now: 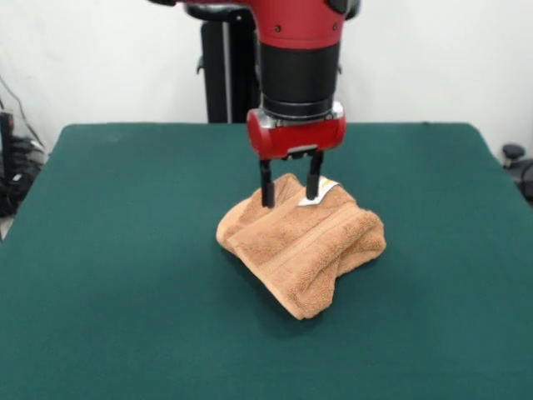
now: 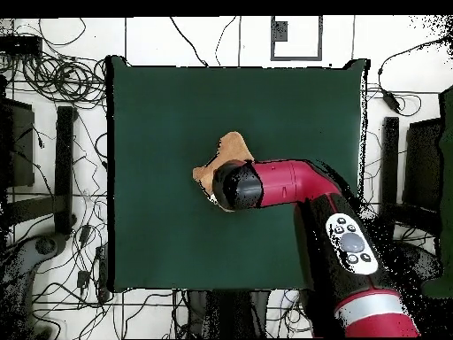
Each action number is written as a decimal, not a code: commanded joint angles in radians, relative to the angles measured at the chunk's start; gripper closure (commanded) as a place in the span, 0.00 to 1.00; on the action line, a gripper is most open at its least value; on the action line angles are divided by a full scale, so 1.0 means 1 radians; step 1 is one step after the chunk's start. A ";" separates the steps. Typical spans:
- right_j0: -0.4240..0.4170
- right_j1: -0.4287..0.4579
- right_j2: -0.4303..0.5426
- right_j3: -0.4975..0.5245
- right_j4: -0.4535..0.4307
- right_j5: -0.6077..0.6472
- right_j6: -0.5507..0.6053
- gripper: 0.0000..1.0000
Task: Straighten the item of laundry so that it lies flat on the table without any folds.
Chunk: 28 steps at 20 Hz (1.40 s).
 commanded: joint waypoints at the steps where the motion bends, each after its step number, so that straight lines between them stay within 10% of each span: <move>1: -0.021 0.061 0.114 -0.001 -0.113 -0.033 -0.167 0.00; 28: -0.099 0.104 0.212 -0.016 -0.235 -0.026 -0.158 0.00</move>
